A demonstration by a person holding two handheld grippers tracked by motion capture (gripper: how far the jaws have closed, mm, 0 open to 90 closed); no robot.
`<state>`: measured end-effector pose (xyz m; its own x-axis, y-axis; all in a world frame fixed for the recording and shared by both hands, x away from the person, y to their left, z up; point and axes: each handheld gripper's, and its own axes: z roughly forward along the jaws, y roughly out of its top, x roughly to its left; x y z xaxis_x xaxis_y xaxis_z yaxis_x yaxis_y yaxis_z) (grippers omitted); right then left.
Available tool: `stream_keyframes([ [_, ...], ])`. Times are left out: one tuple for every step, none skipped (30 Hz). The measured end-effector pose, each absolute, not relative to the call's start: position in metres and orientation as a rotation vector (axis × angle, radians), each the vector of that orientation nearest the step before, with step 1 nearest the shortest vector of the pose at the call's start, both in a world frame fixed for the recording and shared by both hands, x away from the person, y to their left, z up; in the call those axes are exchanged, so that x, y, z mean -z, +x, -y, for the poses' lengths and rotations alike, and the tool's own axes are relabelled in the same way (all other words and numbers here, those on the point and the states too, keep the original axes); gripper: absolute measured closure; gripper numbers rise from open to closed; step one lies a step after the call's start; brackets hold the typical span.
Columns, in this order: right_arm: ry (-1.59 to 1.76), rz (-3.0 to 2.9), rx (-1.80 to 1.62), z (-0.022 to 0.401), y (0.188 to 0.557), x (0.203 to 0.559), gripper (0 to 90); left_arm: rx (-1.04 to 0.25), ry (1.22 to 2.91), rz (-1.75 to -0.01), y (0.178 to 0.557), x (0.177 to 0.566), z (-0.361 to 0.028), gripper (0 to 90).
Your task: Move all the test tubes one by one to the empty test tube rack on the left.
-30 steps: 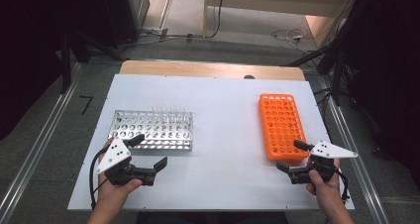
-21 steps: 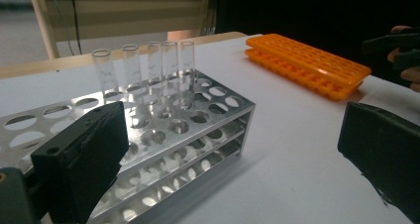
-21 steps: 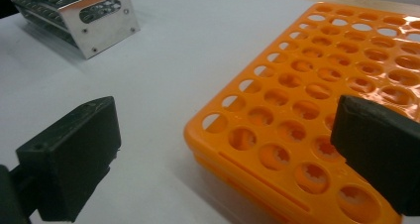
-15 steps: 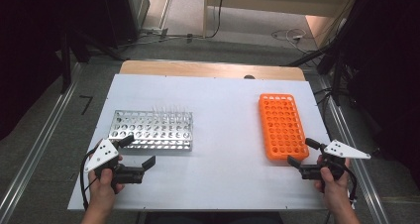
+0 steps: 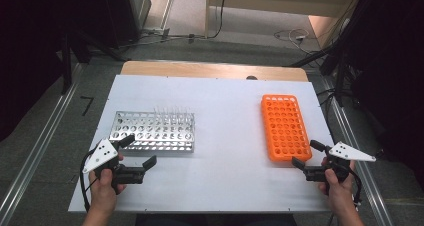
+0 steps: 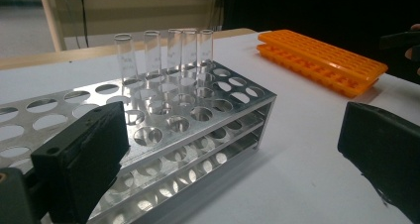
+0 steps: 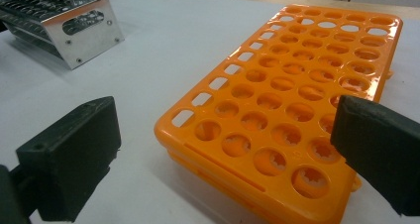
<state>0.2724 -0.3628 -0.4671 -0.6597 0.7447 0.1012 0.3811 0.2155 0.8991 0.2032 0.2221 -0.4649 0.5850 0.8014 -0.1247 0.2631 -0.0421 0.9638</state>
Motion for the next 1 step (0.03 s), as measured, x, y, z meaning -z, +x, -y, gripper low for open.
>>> stream_keyframes([
  [1.049,-2.144,-1.425,0.3632,0.2719,0.4665,0.0,-0.551,1.605,-0.914,0.2034,0.4651,-0.2218,0.0],
])
